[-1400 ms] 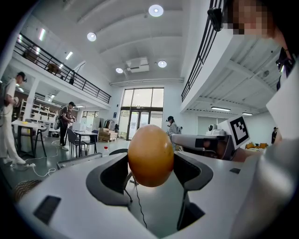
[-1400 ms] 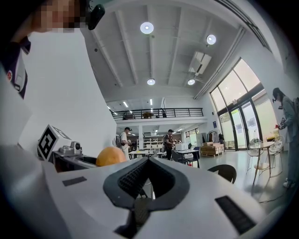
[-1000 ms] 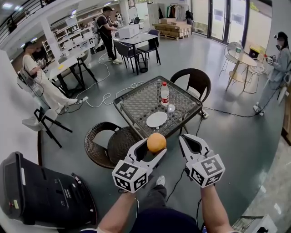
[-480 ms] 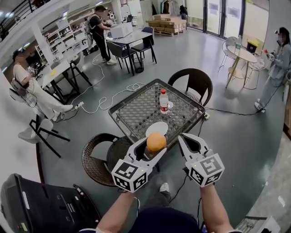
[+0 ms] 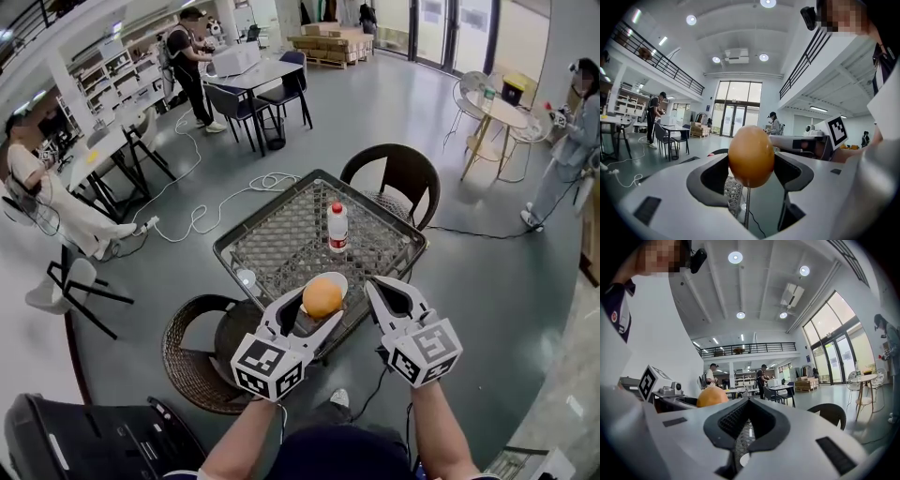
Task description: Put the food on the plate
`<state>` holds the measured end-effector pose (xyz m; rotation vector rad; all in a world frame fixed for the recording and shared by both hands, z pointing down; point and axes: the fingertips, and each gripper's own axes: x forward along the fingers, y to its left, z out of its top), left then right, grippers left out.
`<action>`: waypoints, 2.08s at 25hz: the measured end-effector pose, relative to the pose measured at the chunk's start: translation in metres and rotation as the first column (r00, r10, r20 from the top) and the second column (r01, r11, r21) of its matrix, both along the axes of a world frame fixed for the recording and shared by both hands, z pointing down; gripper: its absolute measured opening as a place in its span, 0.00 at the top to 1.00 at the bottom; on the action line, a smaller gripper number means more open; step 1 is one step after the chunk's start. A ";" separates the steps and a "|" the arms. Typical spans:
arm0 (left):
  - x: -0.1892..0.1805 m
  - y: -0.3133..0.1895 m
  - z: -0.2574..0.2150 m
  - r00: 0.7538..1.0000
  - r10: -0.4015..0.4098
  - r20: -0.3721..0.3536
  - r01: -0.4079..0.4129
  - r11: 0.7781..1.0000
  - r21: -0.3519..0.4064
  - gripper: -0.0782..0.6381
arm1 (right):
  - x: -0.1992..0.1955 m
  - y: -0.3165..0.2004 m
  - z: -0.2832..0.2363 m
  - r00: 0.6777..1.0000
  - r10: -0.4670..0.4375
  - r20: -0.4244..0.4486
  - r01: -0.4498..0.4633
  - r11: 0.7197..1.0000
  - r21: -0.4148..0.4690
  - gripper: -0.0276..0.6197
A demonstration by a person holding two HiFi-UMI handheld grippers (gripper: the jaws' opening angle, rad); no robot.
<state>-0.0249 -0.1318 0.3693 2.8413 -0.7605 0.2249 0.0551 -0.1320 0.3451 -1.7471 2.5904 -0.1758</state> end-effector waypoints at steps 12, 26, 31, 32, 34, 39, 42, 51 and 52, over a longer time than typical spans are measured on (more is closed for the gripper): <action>-0.005 -0.046 0.010 1.000 -0.003 -0.009 0.002 1.000 -0.023 0.46 | -0.001 -0.040 0.009 1.000 -0.015 -0.024 0.014 0.999 -0.040 0.95; 0.008 -0.061 0.016 0.996 -0.091 0.000 0.090 0.995 -0.033 0.46 | 0.008 -0.060 0.021 0.995 -0.090 0.035 0.092 0.994 -0.061 0.95; 0.014 -0.064 0.019 0.994 -0.107 0.023 0.108 0.994 -0.034 0.46 | 0.016 -0.063 0.025 0.993 -0.110 0.048 0.113 0.991 -0.067 0.95; 0.015 -0.065 0.019 0.994 -0.108 0.026 0.109 0.993 -0.034 0.46 | 0.017 -0.064 0.025 0.992 -0.112 0.050 0.115 0.991 -0.067 0.95; 0.018 -0.067 0.022 0.993 -0.109 0.036 0.110 0.993 -0.035 0.46 | 0.020 -0.064 0.027 0.992 -0.113 0.054 0.117 0.991 -0.069 0.95; 0.019 -0.070 0.039 0.991 -0.110 0.075 0.114 0.992 -0.057 0.46 | 0.021 -0.065 0.038 0.991 -0.122 0.063 0.127 0.988 -0.086 0.95; 0.019 -0.074 0.054 0.988 -0.113 0.101 0.122 0.989 -0.083 0.46 | 0.020 -0.070 0.045 0.989 -0.133 0.062 0.139 0.985 -0.101 0.95; 0.018 -0.100 0.131 0.964 -0.144 0.221 0.187 0.965 -0.184 0.46 | 0.019 -0.094 0.086 0.981 -0.186 0.062 0.194 0.964 -0.184 0.95; 0.020 -0.103 0.139 0.960 -0.147 0.236 0.196 0.960 -0.200 0.46 | 0.022 -0.098 0.090 0.980 -0.191 0.061 0.199 0.960 -0.196 0.95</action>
